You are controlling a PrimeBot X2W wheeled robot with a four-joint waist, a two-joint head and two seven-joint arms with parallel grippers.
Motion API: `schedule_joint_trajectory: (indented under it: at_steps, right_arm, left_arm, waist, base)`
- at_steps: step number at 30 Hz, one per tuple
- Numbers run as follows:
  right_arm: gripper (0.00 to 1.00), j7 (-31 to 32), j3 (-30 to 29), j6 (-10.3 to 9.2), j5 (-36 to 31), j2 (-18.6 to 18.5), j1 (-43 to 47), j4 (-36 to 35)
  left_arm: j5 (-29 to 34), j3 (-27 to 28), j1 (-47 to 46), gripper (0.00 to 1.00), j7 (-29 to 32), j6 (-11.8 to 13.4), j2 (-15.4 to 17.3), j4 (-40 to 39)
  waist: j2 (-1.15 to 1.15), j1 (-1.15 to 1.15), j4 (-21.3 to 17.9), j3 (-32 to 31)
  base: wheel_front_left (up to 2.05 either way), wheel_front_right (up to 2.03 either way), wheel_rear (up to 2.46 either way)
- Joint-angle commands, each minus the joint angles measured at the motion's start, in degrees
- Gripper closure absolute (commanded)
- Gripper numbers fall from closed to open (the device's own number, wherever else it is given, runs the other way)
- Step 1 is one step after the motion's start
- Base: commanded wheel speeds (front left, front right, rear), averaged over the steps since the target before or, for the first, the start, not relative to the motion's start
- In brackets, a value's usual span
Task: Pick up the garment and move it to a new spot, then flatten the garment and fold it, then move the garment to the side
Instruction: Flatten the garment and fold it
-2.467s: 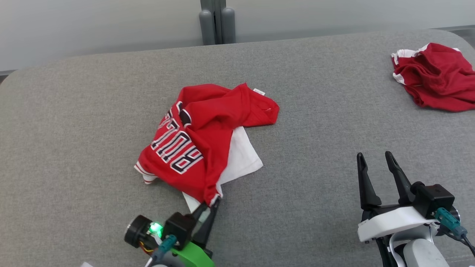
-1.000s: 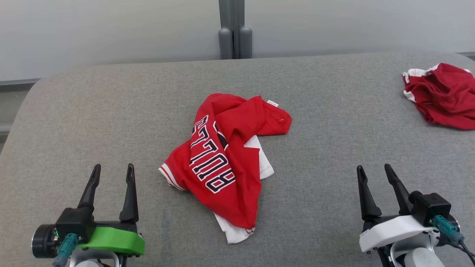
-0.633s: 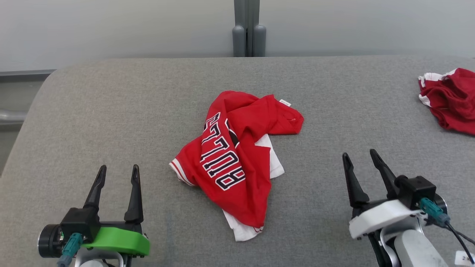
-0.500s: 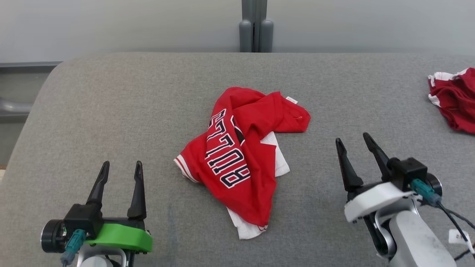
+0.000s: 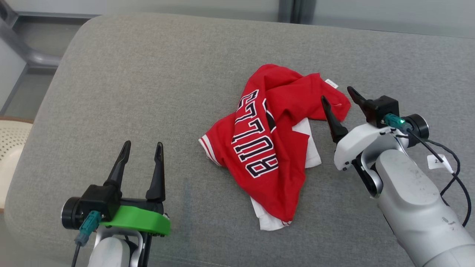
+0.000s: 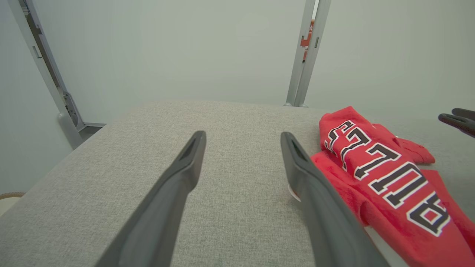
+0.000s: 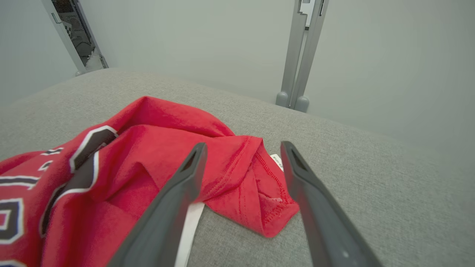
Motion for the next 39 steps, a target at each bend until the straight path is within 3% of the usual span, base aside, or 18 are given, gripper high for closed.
schedule_joint_trajectory:
  at_steps: [1,12,13,14,15,21,27,39]
  right_arm:
    - [0.00,-0.09,0.58,-0.10,0.32,0.04,-1.96,2.20]
    - [0.00,2.64,2.81,-0.10,2.39,0.69,-10.42,19.91]
    - [0.09,3.00,3.05,-0.11,2.81,0.89,-10.56,20.88]
    - [0.62,3.31,3.50,-0.06,3.18,1.07,-10.55,21.89]
    - [0.99,3.05,3.87,-0.06,3.64,1.20,-10.43,22.38]
    - [1.00,0.16,5.28,-0.12,6.12,-0.02,-10.71,23.21]
    - [1.00,-1.50,6.20,-0.12,7.29,-1.66,-9.12,19.24]
    - [1.00,-1.47,-3.82,-0.11,6.03,-9.32,7.25,-1.19]
  left_arm:
    - [-0.79,-0.61,-1.29,0.00,0.00,0.54,-0.02,-0.01]
    - [-3.85,-5.17,-3.32,0.00,0.00,2.85,-0.02,-0.32]
    - [-3.96,-5.31,-3.35,0.00,0.00,2.98,-0.02,-0.34]
    - [-4.05,-5.41,-3.33,0.00,0.00,3.06,-0.03,-0.33]
    - [-4.14,-5.45,-3.28,0.00,0.00,3.11,-0.03,-0.30]
    - [-3.86,-4.74,-2.39,0.00,0.00,3.50,-0.03,-0.08]
    - [-2.97,-3.38,-1.18,0.00,0.00,3.34,0.00,0.31]
    - [-1.38,-1.40,1.60,0.00,0.00,2.31,0.02,1.26]
  waist:
    - [0.00,0.00,3.30,3.13]
    - [0.00,0.00,7.61,6.04]
    - [0.00,0.00,7.74,6.06]
    - [0.00,0.00,7.87,6.08]
    - [0.00,0.00,7.93,6.06]
    - [0.00,0.00,6.91,5.22]
    - [0.00,0.00,3.57,2.73]
    - [0.00,0.00,-3.60,-2.23]
  base:
    - [0.00,0.00,0.00]
    - [0.00,0.00,0.00]
    - [0.00,0.00,0.00]
    - [0.00,0.00,0.00]
    - [0.00,0.00,0.00]
    - [0.00,0.00,0.00]
    - [0.00,0.00,0.00]
    - [0.00,0.00,0.00]
